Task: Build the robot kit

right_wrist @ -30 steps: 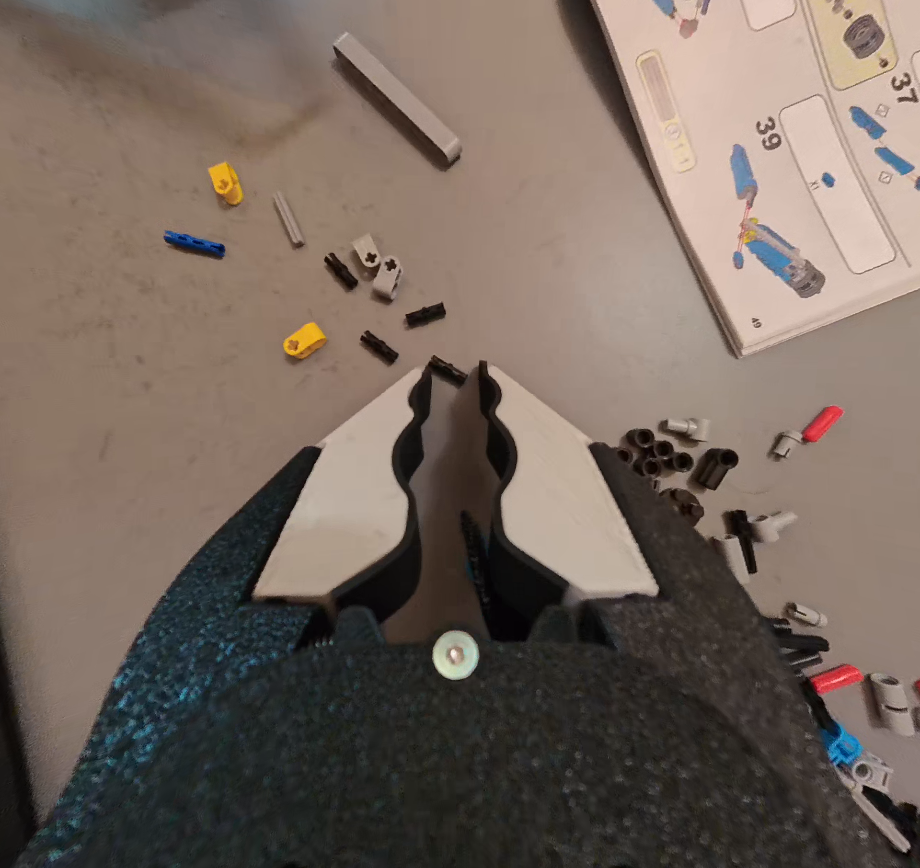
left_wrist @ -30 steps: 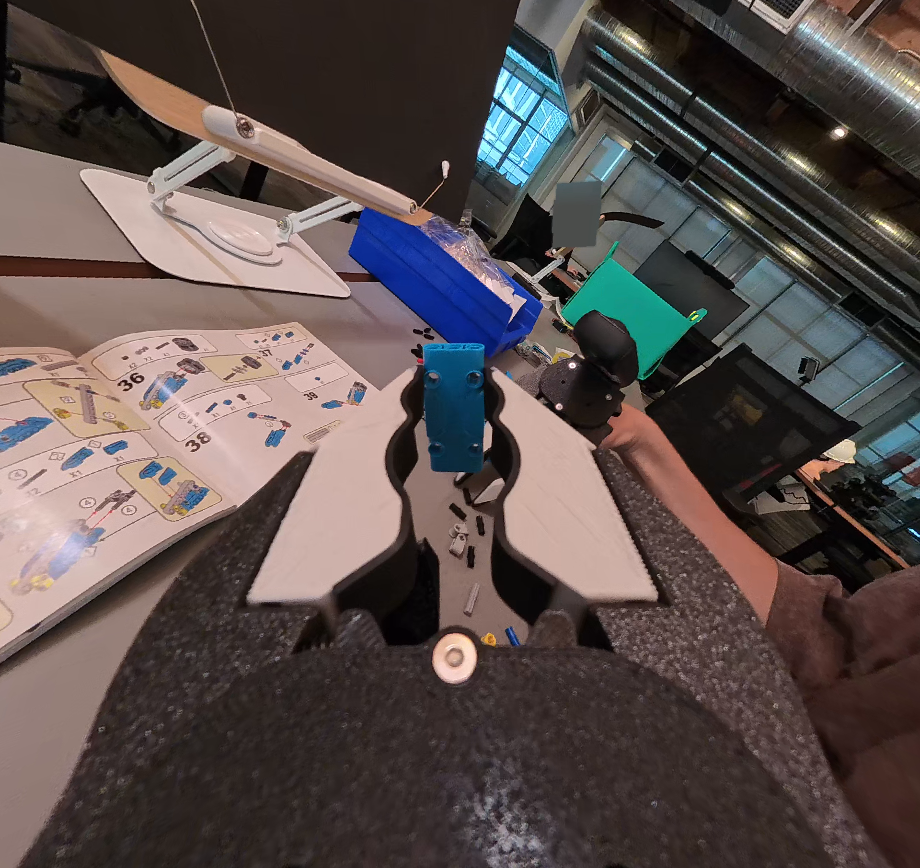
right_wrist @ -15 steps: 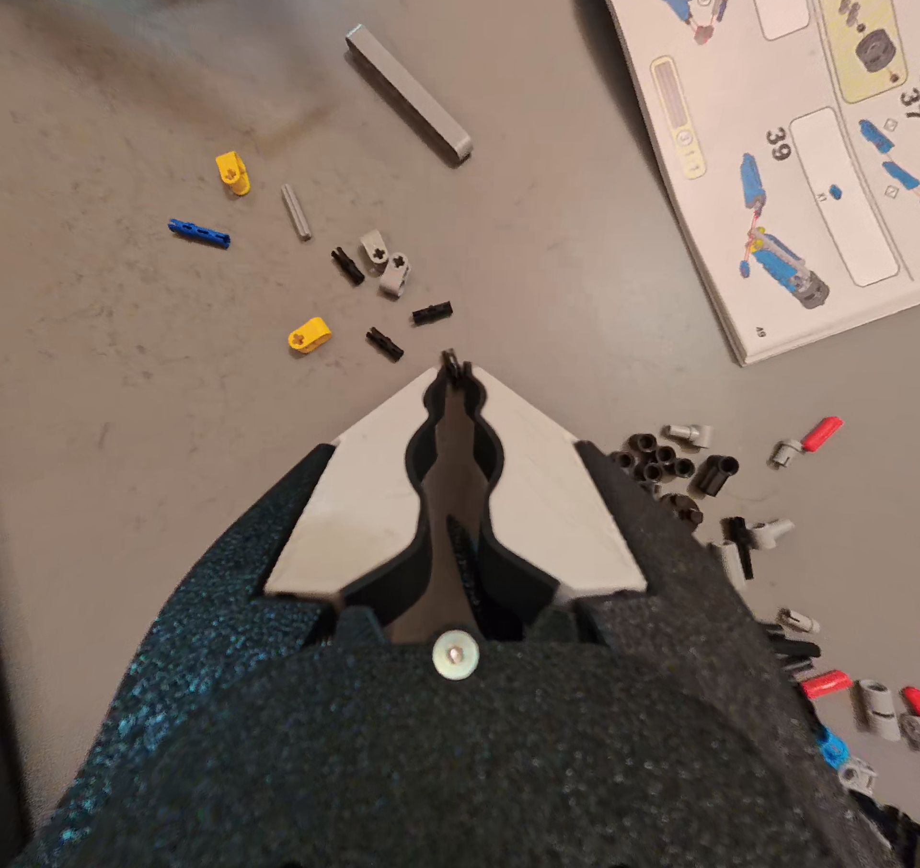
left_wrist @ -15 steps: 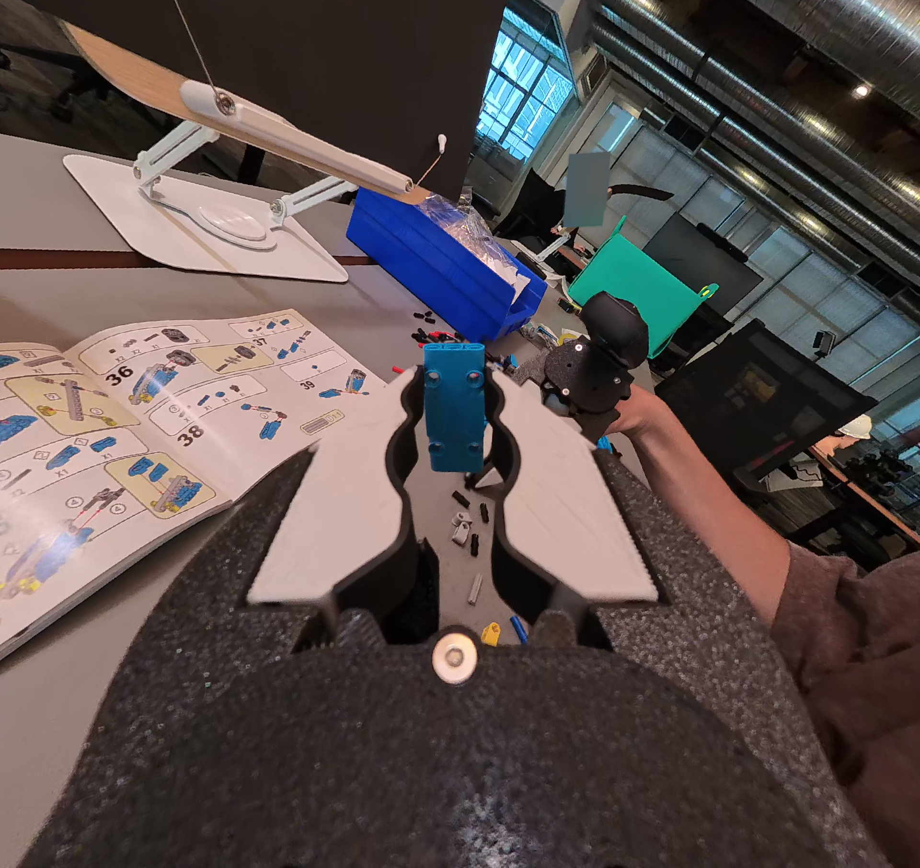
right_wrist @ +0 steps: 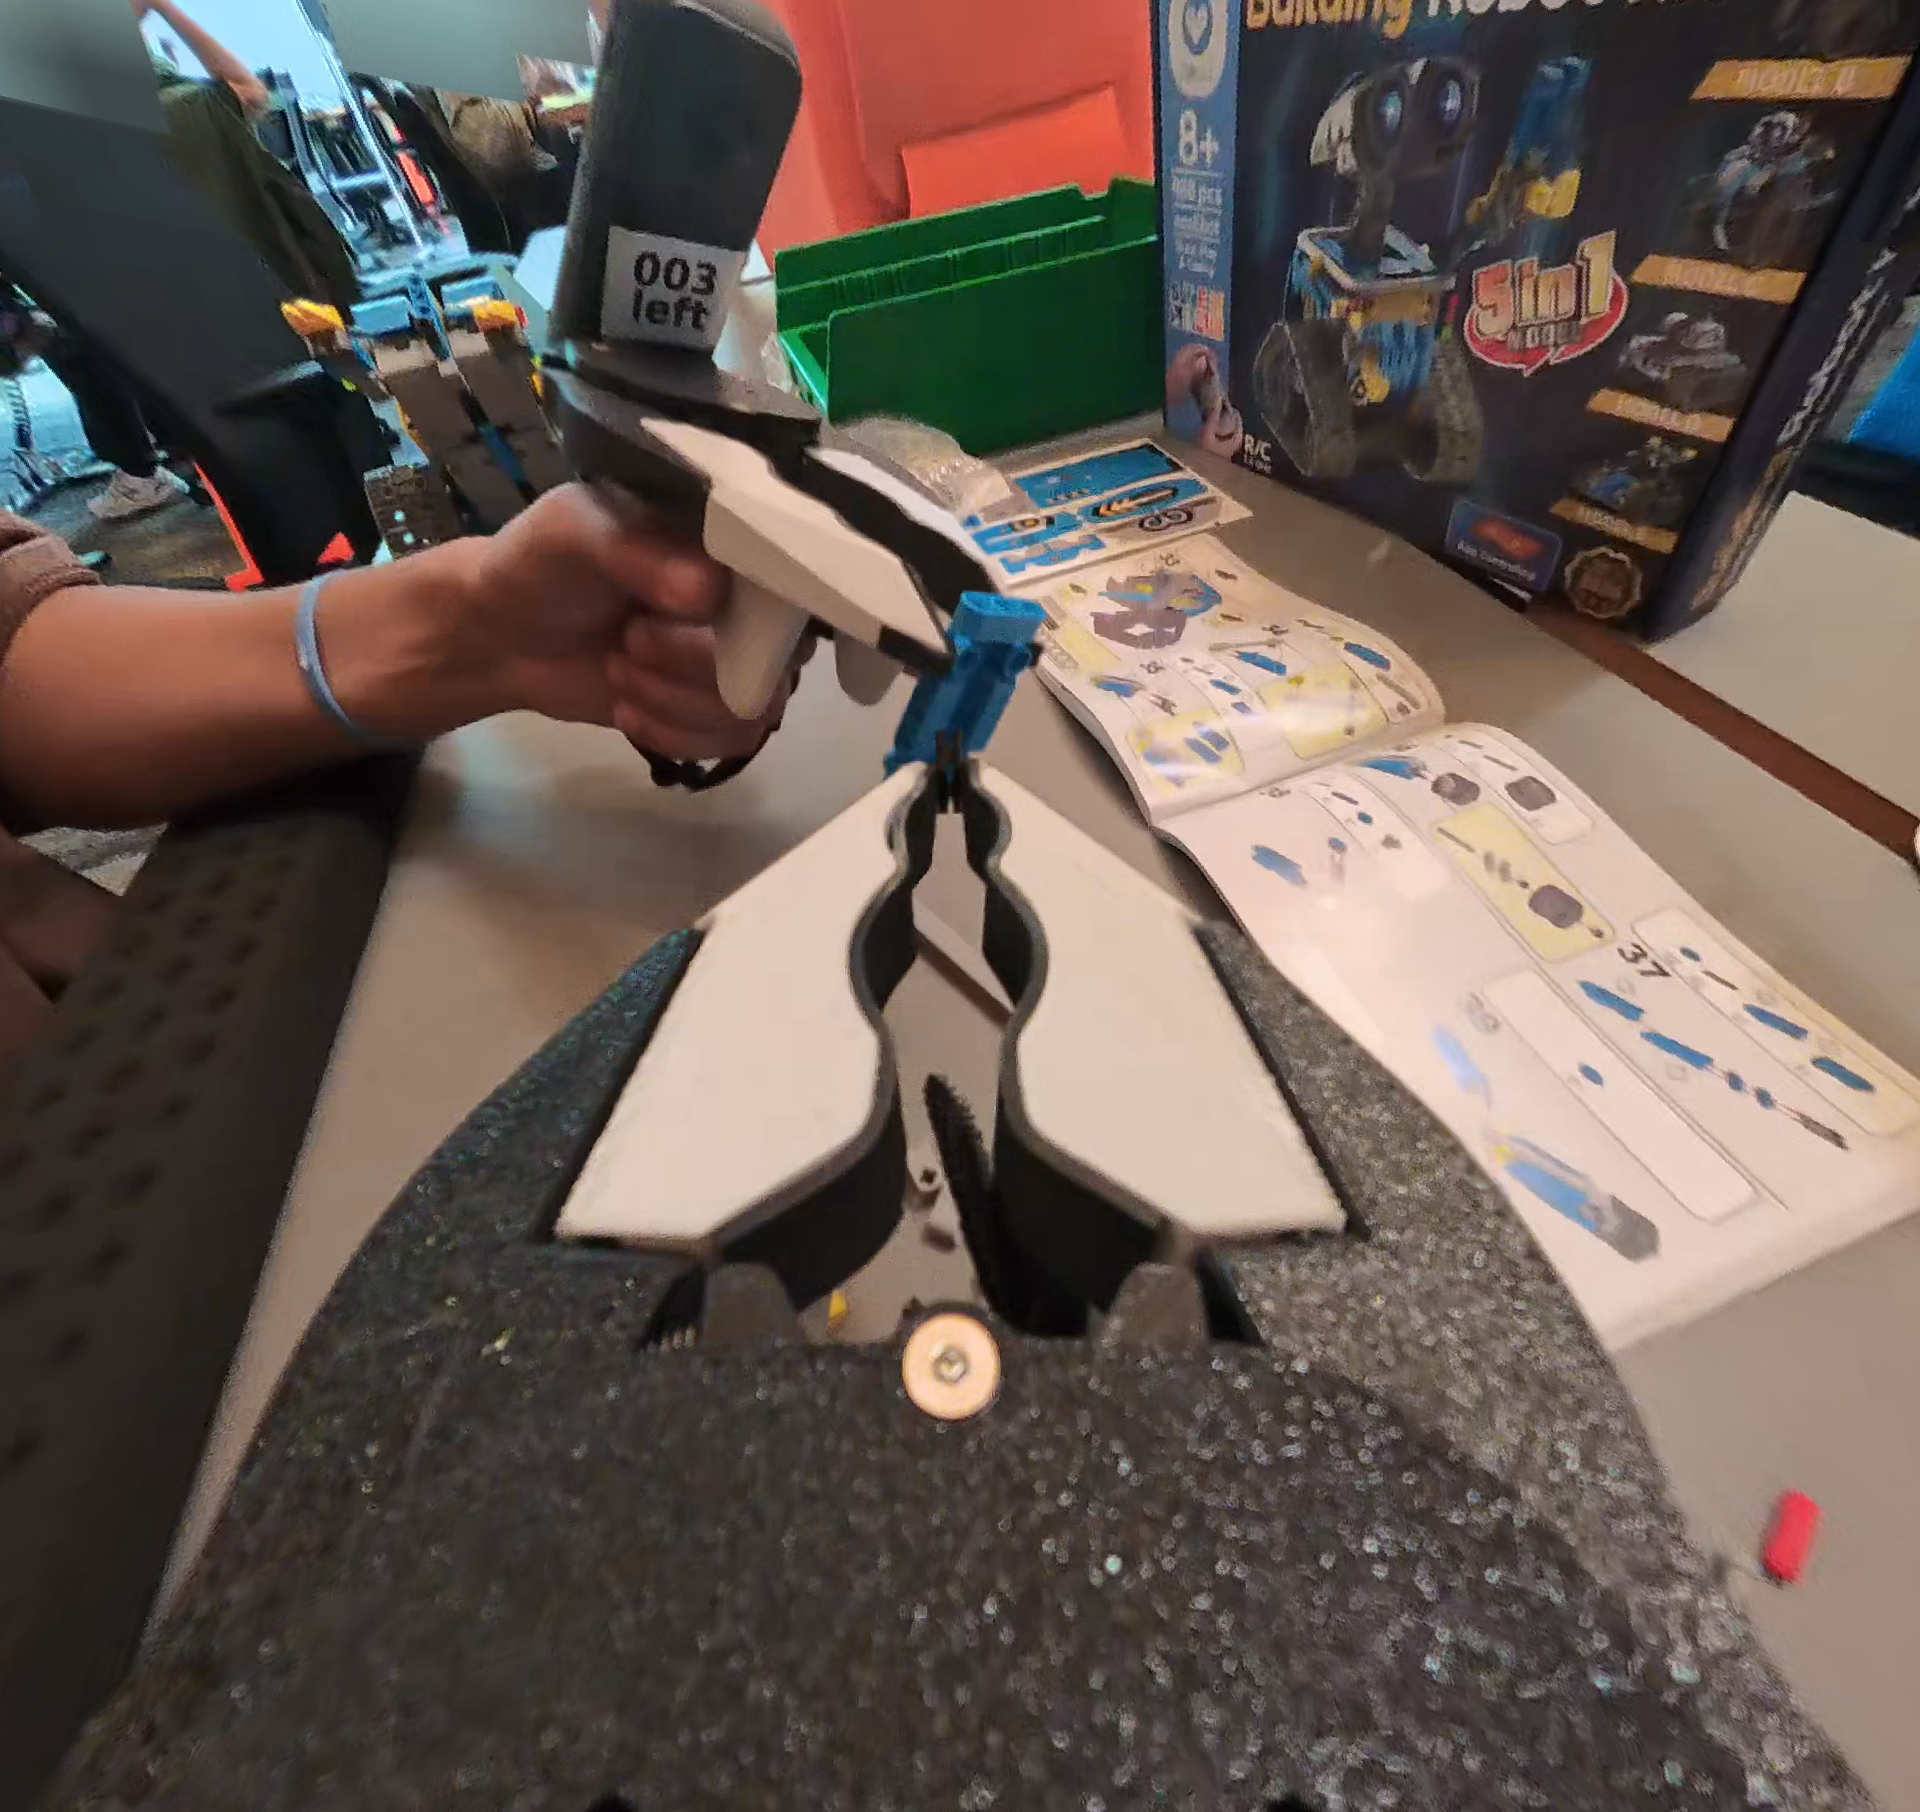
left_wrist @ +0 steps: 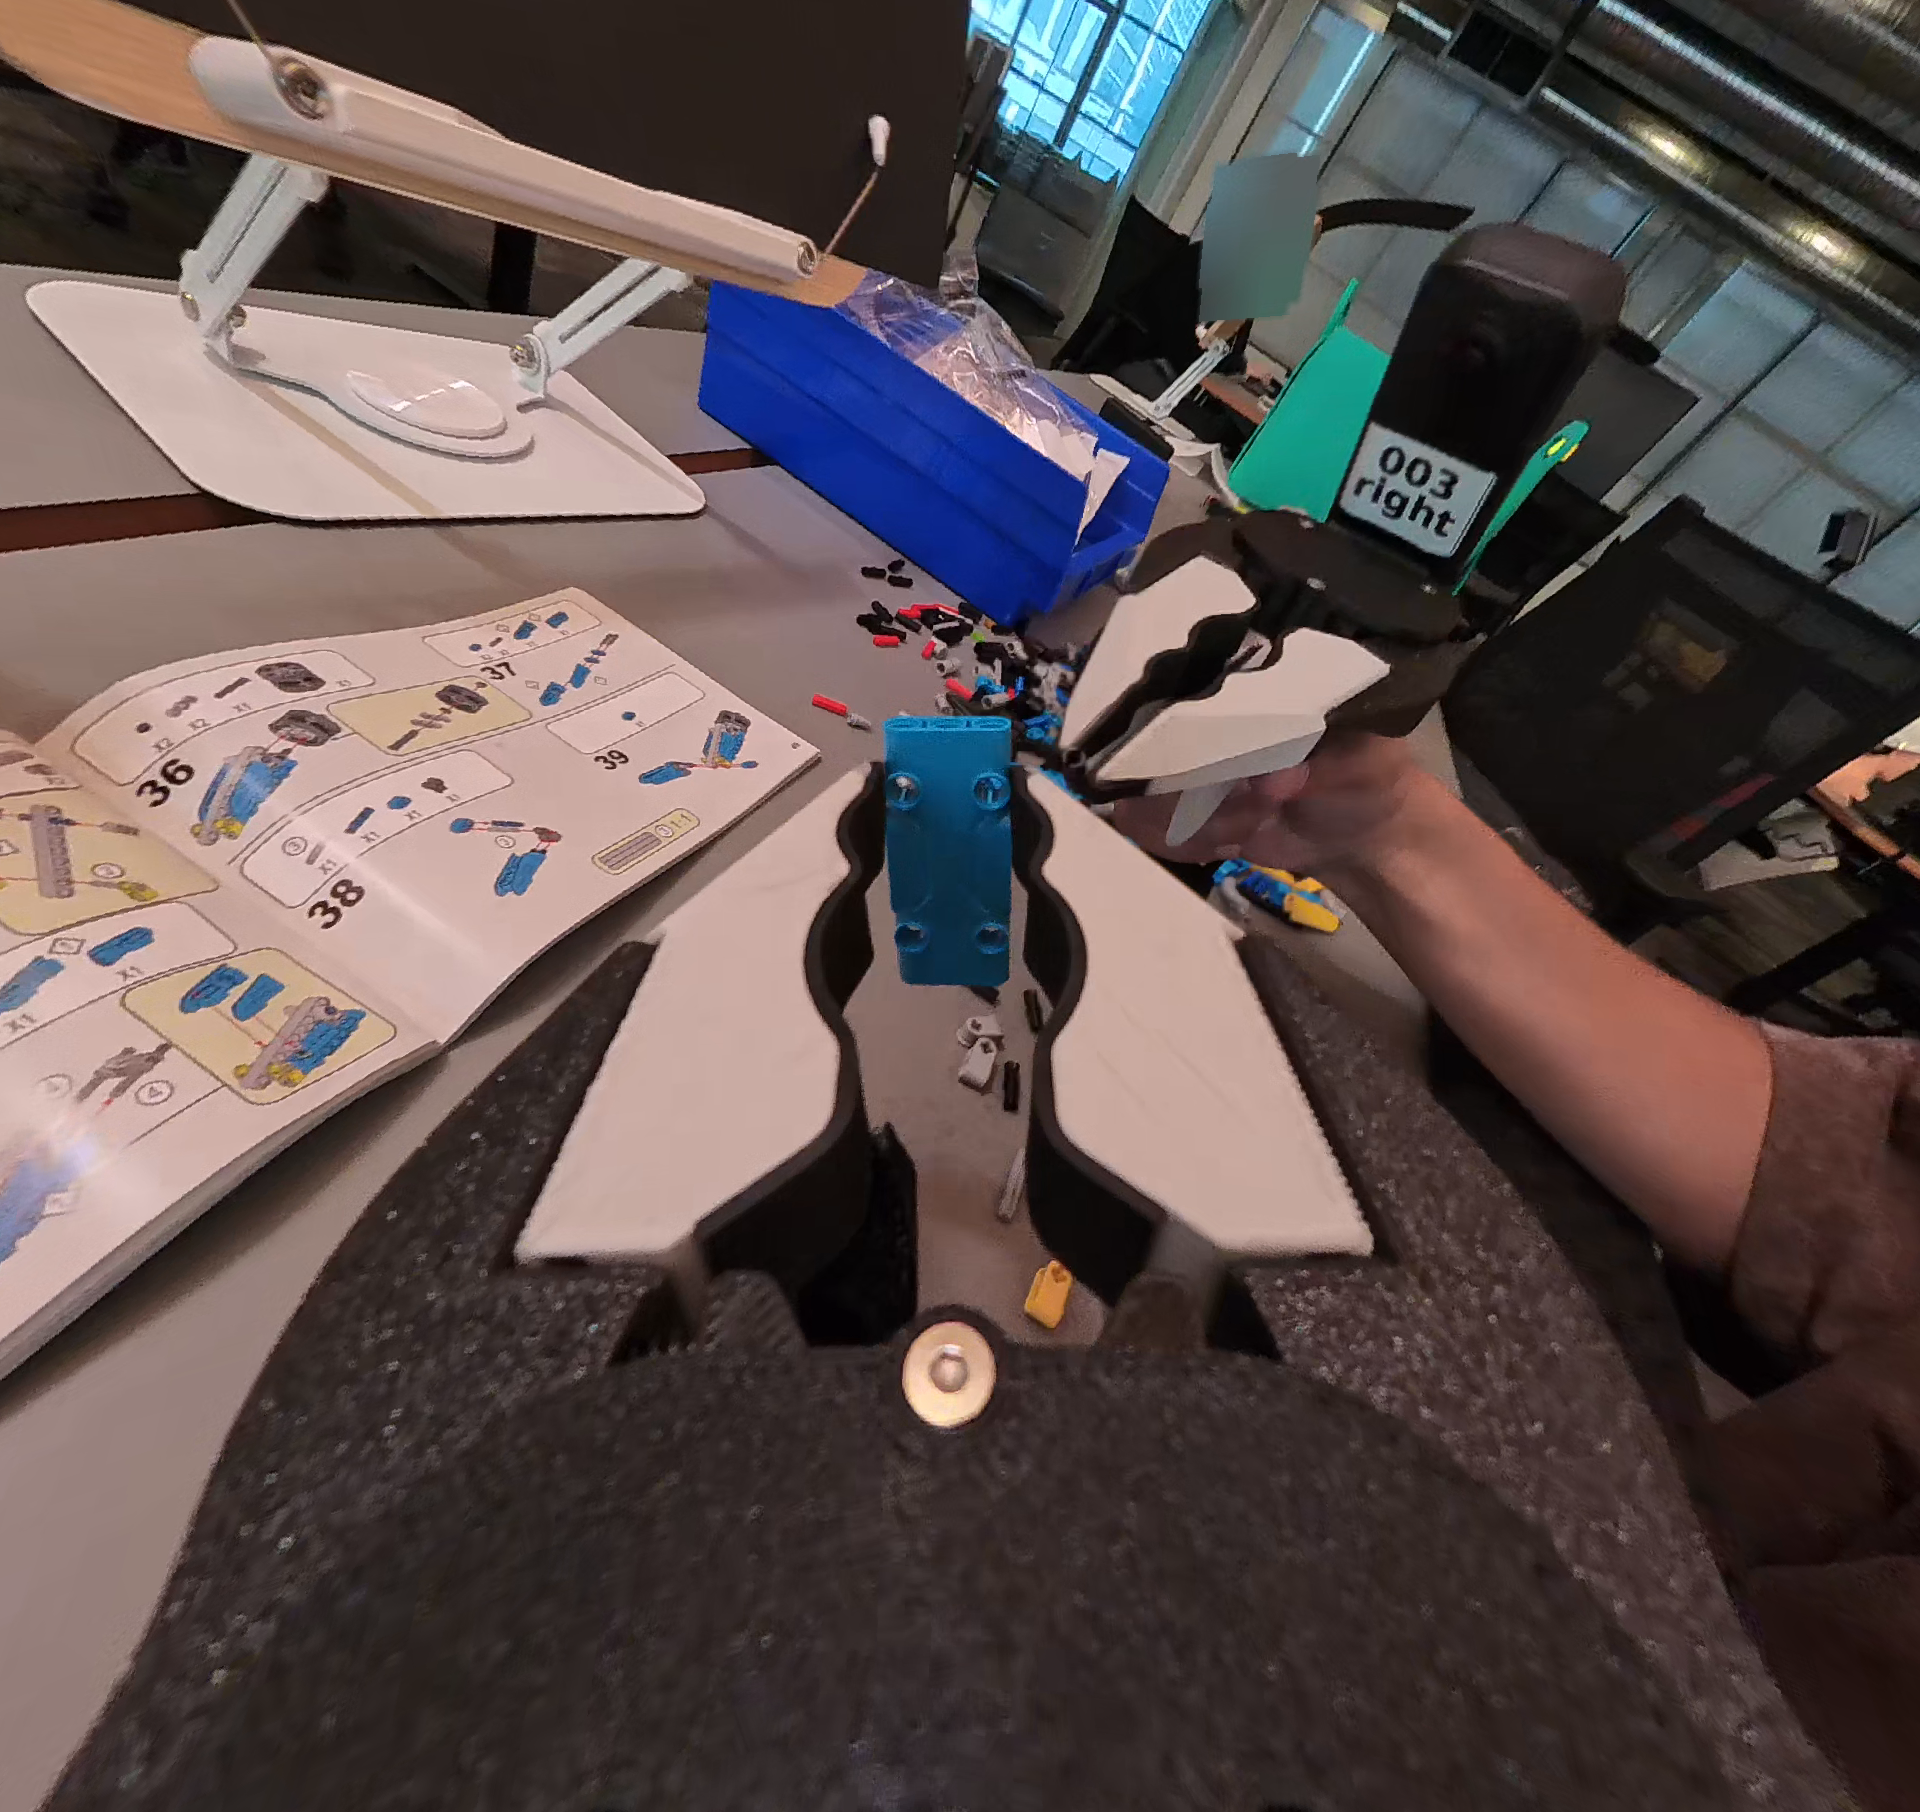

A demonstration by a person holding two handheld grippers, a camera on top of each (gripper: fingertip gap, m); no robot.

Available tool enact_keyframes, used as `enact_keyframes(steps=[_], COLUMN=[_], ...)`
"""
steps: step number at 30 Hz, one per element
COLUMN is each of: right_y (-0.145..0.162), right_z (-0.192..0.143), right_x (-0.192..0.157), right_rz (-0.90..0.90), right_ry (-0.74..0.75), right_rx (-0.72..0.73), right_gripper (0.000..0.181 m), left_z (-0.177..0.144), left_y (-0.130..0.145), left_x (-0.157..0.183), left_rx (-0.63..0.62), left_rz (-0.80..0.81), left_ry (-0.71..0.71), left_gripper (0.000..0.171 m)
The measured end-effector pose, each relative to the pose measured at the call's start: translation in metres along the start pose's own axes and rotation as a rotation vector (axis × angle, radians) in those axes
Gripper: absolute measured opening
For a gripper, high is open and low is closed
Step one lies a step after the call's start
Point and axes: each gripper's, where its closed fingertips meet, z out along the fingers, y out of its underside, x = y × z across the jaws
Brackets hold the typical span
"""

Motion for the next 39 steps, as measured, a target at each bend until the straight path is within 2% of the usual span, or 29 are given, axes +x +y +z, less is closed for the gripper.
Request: enact_keyframes(steps=[6,16,20,25,34,39], right_y=[0.016,0.015,0.014,0.025,0.027,0.035], right_z=[0.017,0.016,0.015,0.021,0.024,0.027], right_x=[-0.002,0.001,0.002,0.002,0.002,0.002], right_rz=[-0.001,0.007,0.004,-0.027,-0.073,-0.127], right_ry=[-0.015,-0.002,0.005,0.024,0.061,0.075], right_rx=[-0.054,-0.045,-0.041,-0.103,-0.137,-0.170], right_gripper=[0.004,0.004,0.004,0.004,0.004,0.004], left_z=[0.006,0.005,0.007,0.011,0.011,0.010], left_y=[0.013,0.013,0.014,0.022,0.026,0.037], left_x=[0.000,-0.009,-0.003,-0.001,-0.004,-0.009], left_rx=[-0.077,-0.083,-0.085,-0.125,-0.150,-0.206], left_rz=[0.106,0.147,0.159,0.224,0.193,0.049], left_ry=[-0.053,-0.120,-0.095,-0.114,-0.110,-0.076], left_gripper=[0.023,0.023,0.023,0.023,0.023,0.023])
